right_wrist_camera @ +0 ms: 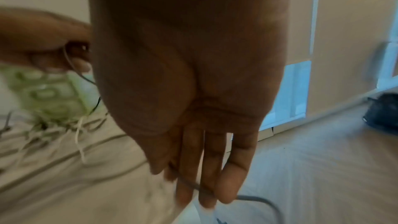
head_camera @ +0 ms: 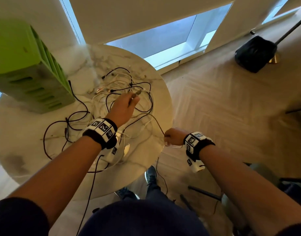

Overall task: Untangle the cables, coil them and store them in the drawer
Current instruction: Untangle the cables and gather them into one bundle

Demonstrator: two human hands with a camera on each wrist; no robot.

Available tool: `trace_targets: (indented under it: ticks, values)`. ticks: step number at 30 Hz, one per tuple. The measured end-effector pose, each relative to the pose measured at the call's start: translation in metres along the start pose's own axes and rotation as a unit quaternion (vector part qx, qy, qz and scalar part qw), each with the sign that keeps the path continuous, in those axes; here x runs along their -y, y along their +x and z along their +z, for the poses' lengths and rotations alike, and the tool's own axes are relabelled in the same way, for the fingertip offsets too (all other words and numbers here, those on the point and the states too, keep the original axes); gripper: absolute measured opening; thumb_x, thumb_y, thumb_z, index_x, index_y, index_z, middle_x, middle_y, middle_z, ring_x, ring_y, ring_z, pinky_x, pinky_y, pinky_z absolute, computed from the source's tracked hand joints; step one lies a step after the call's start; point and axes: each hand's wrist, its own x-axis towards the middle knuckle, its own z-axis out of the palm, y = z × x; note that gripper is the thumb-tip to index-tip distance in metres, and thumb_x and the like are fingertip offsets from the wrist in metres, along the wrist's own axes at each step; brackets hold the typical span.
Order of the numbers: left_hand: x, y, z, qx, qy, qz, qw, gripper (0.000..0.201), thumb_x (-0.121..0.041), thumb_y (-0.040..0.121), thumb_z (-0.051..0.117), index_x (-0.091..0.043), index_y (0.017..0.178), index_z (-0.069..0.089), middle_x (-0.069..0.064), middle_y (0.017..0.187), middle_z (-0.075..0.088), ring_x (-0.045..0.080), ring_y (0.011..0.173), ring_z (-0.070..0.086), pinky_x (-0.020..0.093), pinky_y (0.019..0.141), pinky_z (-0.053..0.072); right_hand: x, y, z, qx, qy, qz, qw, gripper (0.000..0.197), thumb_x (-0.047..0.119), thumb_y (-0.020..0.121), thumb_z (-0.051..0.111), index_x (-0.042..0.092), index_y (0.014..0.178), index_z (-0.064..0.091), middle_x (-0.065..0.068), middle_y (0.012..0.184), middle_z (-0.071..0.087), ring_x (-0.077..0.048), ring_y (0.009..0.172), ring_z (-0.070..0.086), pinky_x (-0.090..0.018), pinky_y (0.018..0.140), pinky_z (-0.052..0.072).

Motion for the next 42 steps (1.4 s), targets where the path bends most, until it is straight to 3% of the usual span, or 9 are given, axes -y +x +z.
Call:
trace_targets:
  ticks: [3, 6, 11, 15, 19, 23, 30, 36, 42]
  values:
    - [0.001, -0.002, -0.012, 0.013, -0.027, -0.021, 0.999, 0.029, -0.032, 0.109, 0.046, -0.011, 0.112, 0.064, 0.0, 0.101, 0.067, 0.015, 0.09, 0.061, 0.011, 0.076, 0.043, 0.005, 0.005, -0.008, -0.044, 0.008, -0.033, 0.998, 0.065, 0.04, 0.096, 0.063, 0.016, 0.15, 0.037, -0.012, 0.15, 0.044, -0.03, 0.13, 0.052, -0.044, 0.107, 0.045]
    - [0.0, -0.004, -0.01, 0.017, -0.027, -0.027, 0.999, 0.029, -0.034, 0.109, 0.044, -0.013, 0.112, 0.064, -0.009, 0.098, 0.063, -0.005, 0.083, 0.056, 0.01, 0.071, 0.038, 0.047, 0.008, -0.03, -0.115, 0.082, -0.158, 0.977, 0.085, 0.04, 0.095, 0.066, 0.019, 0.16, 0.015, -0.008, 0.163, 0.023, -0.024, 0.142, 0.04, -0.038, 0.114, 0.038]
    - [-0.01, -0.001, -0.012, -0.024, -0.069, -0.018, 0.997, 0.021, -0.033, 0.11, 0.041, -0.019, 0.104, 0.056, -0.015, 0.087, 0.057, -0.012, 0.076, 0.054, 0.013, 0.069, 0.038, 0.104, 0.021, -0.048, -0.022, 0.07, -0.275, 0.959, 0.038, 0.027, 0.103, 0.055, 0.014, 0.139, 0.057, -0.004, 0.133, 0.065, -0.014, 0.117, 0.061, -0.025, 0.101, 0.044]
    - [-0.007, -0.003, -0.032, -0.071, -0.091, -0.025, 0.993, 0.02, -0.031, 0.111, 0.038, -0.027, 0.096, 0.05, -0.007, 0.079, 0.056, -0.003, 0.064, 0.053, 0.021, 0.062, 0.043, 0.098, 0.03, -0.056, -0.045, 0.168, -0.249, 0.953, 0.023, 0.021, 0.105, 0.049, 0.019, 0.119, 0.067, 0.005, 0.1, 0.075, -0.007, 0.093, 0.068, -0.026, 0.076, 0.059]
    - [0.009, -0.008, -0.05, -0.071, -0.167, -0.076, 0.981, 0.02, -0.03, 0.111, 0.039, -0.034, 0.101, 0.056, 0.002, 0.098, 0.071, 0.02, 0.085, 0.073, 0.037, 0.077, 0.059, 0.055, 0.052, -0.075, -0.136, 0.114, -0.132, 0.975, 0.025, 0.023, 0.103, 0.049, 0.021, 0.114, 0.071, -0.002, 0.106, 0.072, -0.023, 0.1, 0.066, -0.041, 0.085, 0.057]
    - [0.023, -0.01, -0.068, -0.099, -0.143, -0.084, 0.981, 0.024, -0.033, 0.11, 0.041, -0.02, 0.106, 0.061, 0.001, 0.097, 0.074, 0.016, 0.088, 0.075, 0.044, 0.088, 0.06, 0.027, 0.064, -0.082, -0.15, 0.065, -0.003, 0.987, 0.027, 0.029, 0.1, 0.05, 0.021, 0.114, 0.071, -0.013, 0.117, 0.07, -0.036, 0.102, 0.065, -0.049, 0.09, 0.056]
    - [0.017, -0.004, -0.086, -0.148, -0.166, -0.058, 0.973, 0.025, -0.032, 0.111, 0.039, -0.027, 0.122, 0.06, -0.001, 0.076, 0.051, 0.008, 0.061, 0.052, 0.048, 0.072, 0.062, 0.096, 0.021, -0.029, 0.143, -0.204, -0.156, 0.956, 0.034, 0.03, 0.103, 0.054, 0.02, 0.133, 0.065, -0.003, 0.135, 0.064, -0.023, 0.125, 0.056, -0.035, 0.108, 0.04]
    - [0.012, 0.014, -0.086, -0.186, -0.127, -0.033, 0.974, 0.021, -0.033, 0.112, 0.038, -0.036, 0.116, 0.058, -0.01, 0.064, 0.043, 0.002, 0.048, 0.037, 0.02, 0.051, 0.034, 0.112, 0.03, -0.078, 0.085, -0.086, -0.183, 0.976, 0.041, 0.008, 0.093, 0.058, 0.015, 0.133, 0.062, -0.002, 0.132, 0.064, -0.014, 0.116, 0.058, -0.025, 0.103, 0.04]
    - [0.027, 0.049, -0.074, -0.227, -0.105, -0.061, 0.966, 0.026, -0.033, 0.11, 0.041, -0.023, 0.116, 0.064, -0.014, 0.074, 0.056, -0.002, 0.057, 0.047, 0.022, 0.06, 0.042, 0.095, 0.096, -0.177, 0.06, -0.008, -0.174, 0.983, 0.039, 0.008, 0.092, 0.06, 0.015, 0.13, 0.064, 0.0, 0.122, 0.068, -0.016, 0.104, 0.064, -0.023, 0.084, 0.051]
